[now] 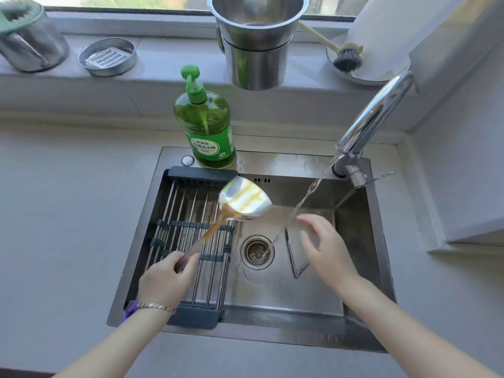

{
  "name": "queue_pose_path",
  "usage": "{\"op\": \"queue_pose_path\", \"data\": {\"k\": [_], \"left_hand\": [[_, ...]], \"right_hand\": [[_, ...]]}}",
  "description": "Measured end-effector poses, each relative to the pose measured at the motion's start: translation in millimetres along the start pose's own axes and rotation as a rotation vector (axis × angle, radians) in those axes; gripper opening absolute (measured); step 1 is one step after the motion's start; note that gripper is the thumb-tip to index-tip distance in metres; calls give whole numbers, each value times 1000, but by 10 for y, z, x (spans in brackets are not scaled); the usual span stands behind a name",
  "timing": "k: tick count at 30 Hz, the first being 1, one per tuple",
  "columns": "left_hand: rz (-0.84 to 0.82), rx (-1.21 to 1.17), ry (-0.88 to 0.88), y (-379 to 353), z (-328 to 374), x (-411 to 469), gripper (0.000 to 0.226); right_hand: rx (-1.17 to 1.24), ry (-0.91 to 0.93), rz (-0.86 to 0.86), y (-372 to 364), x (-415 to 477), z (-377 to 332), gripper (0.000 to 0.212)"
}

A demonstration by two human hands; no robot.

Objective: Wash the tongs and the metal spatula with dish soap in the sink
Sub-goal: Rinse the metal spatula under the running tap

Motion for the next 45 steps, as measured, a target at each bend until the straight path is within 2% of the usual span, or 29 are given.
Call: {"op": "queue_pose_path", "data": {"k": [3, 5, 7, 10, 12, 15, 16, 19, 23, 25, 27, 29, 31, 33, 36, 40, 42, 43, 45], "left_hand": [[-24, 5, -216, -31, 180, 22, 34], [-34, -17, -322, -57, 309, 28, 44], [-36, -24, -385, -83, 424, 29, 49], [-37, 15, -429, -136, 559, 32, 54], [-48, 46, -428, -173, 610, 17, 58], [-75, 65, -400, -177, 642, -16, 64], [-77, 61, -392, -168, 646, -25, 66], [-74, 45, -376, -151, 652, -42, 67], [-90, 45, -348, -137, 626, -26, 61], [-104, 51, -338, -123, 609, -21, 53], [-100, 41, -337, -104, 615, -27, 55], [-96, 23, -331, -91, 625, -33, 59], [-99, 31, -323, -71, 632, -37, 50], [-91, 39, -316, -45, 635, -29, 41], [-89, 48, -303, -45, 672, -18, 43], [-99, 49, -260, -72, 767, -6, 48], [-111, 72, -269, -74, 808, -1, 48], [-122, 87, -274, -73, 838, 2, 46], [-141, 112, -268, -69, 911, 10, 42]], "right_hand": [[-93, 322, -98, -104, -16, -417, 52], [-261, 422, -259, -228, -30, -495, 72], [-434, 416, -324, -269, 68, -378, 84], [-470, 212, -220, -170, 280, -136, 86], [-494, 184, -255, -169, 219, -72, 86], [-515, 349, -375, -217, -6, -73, 94], [-504, 351, -376, -186, -2, -40, 94], [-452, 204, -282, -44, 100, 69, 88], [-463, 321, -349, -114, -36, -19, 95], [-436, 276, -327, -99, 25, 0, 97], [-429, 213, -278, -63, 98, 9, 94], [-451, 301, -300, -109, 69, -67, 98], [-472, 386, -366, -167, 56, -109, 99], [-446, 311, -346, -136, 197, -89, 96], [-421, 142, -251, -55, 364, -80, 93], [-544, 392, -331, -156, 223, -217, 89], [-493, 335, -301, -88, 309, -122, 79], [-423, 234, -256, -39, 375, -28, 74], [-208, -88, -159, 71, 433, 156, 68]]}}
Point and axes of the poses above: each hand's wrist, its own x-axis towards the middle knuckle, its own y-axis out of the back of the hand, z = x × y, the point moved 3 cm from there along x, towards the middle knuckle, and after that the axes turned 7 degrees about z, right-handed, at the moved point
